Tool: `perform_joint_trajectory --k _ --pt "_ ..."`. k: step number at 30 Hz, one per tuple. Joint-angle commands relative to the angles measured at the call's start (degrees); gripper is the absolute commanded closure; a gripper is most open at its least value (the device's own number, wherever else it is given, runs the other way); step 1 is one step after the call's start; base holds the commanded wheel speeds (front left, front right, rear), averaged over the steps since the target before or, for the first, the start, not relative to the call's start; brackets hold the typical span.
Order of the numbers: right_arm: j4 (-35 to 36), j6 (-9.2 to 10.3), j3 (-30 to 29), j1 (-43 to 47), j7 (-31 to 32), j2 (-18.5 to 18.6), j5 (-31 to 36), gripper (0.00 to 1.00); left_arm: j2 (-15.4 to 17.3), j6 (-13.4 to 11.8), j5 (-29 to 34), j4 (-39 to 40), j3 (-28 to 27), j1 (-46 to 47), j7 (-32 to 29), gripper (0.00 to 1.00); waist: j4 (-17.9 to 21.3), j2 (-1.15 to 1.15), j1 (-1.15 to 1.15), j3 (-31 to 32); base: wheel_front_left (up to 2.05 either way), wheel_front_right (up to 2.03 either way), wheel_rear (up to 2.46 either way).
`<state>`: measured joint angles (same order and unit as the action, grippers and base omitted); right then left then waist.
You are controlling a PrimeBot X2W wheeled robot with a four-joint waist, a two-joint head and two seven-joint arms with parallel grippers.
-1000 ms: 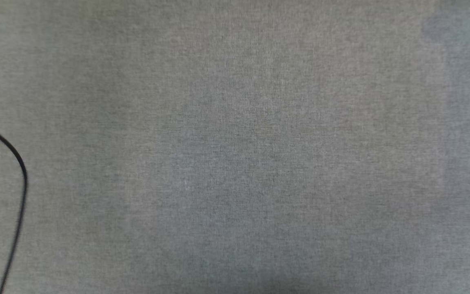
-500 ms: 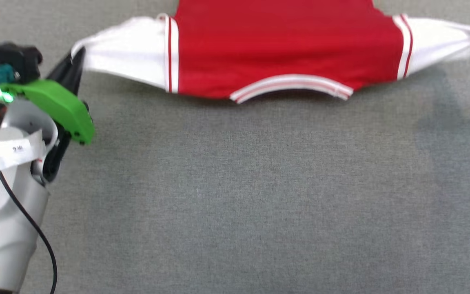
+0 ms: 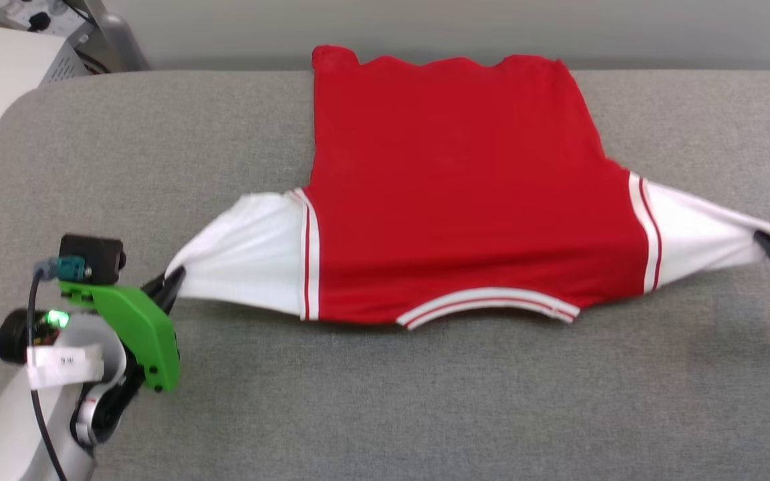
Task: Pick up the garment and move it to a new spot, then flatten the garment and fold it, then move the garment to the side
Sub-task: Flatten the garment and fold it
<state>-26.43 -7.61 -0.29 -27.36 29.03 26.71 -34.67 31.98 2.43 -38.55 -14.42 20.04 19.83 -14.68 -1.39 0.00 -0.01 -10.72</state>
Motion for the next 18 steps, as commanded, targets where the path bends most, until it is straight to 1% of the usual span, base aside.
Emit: perform_joint_trajectory --k 1,9,13,18 --pt "0.7 0.12 -1.0 2.0 0.9 0.5 -0.6 1.00 1.5 -1.1 -0.6 0.7 -0.6 -2.2 -0.6 1.00 0.3 0.00 0.01 1.6 0.00 0.00 0.00" --pt "6.7 0.12 -5.0 12.1 8.0 -0.2 -2.6 1.00 3.5 -3.5 -3.5 7.6 -0.4 -12.0 -5.1 1.00 0.6 0.00 0.01 4.9 0.00 0.00 0.00" --pt "13.1 0.12 -8.5 19.0 13.5 -0.9 -3.0 1.00 4.3 -4.7 -5.3 12.0 -0.8 -17.5 -5.8 1.00 0.7 0.00 0.01 5.4 0.00 0.00 0.00" --pt "19.6 0.12 -12.2 24.6 18.5 -3.1 -2.4 1.00 4.3 -5.2 -6.5 15.6 -0.5 -21.2 -6.3 1.00 0.8 0.00 0.01 5.2 0.00 0.00 0.00"
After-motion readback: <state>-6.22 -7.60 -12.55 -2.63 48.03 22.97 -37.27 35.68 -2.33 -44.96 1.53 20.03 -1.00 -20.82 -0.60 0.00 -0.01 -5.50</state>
